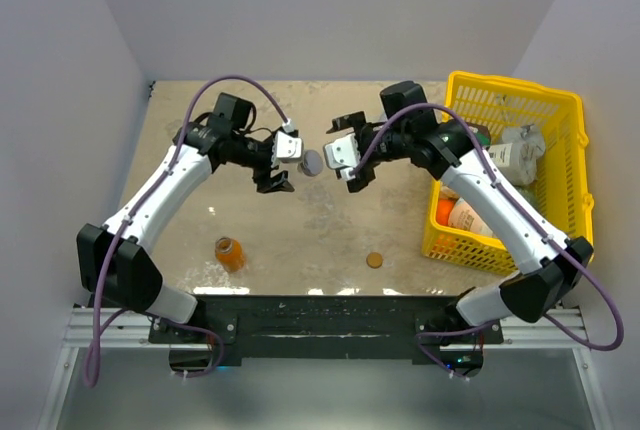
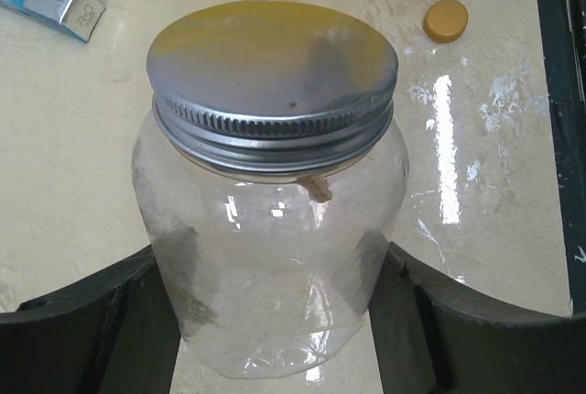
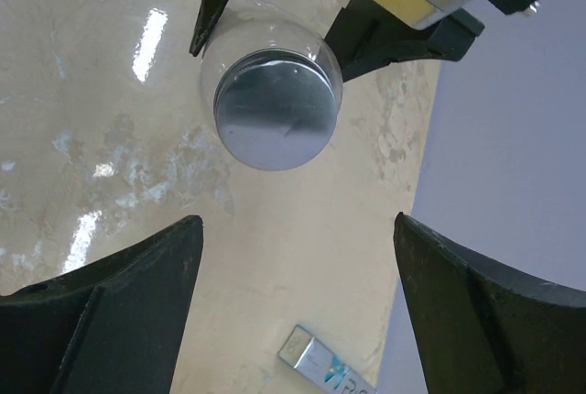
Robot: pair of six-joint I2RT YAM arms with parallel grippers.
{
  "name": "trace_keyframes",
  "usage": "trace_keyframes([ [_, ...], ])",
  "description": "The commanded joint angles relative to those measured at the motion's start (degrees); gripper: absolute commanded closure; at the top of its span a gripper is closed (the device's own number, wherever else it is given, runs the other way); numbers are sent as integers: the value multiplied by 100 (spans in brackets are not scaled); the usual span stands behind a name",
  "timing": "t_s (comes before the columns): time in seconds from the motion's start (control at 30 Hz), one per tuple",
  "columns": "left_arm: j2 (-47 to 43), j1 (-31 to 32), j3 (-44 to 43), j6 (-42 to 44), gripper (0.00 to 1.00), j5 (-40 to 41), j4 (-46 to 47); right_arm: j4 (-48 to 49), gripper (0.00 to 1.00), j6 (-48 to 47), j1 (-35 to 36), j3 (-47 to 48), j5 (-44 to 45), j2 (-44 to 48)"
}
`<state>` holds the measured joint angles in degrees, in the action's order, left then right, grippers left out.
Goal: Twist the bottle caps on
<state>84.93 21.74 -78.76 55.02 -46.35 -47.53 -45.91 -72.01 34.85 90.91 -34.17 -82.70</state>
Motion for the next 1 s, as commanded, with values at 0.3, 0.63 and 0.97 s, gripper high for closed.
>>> trace_keyframes([
  [0.3,94,32,-588,369,100,-182,-345,-559,15,-1360,338,612,-634,-132],
  [0.63,94,85,-711,404,100,-164,-371,-752,21,-1333,417,1121,-643,-668],
  [0.97,86,94,-711,395,100,-129,-336,-1060,41,-1316,426,1517,-731,-1020],
])
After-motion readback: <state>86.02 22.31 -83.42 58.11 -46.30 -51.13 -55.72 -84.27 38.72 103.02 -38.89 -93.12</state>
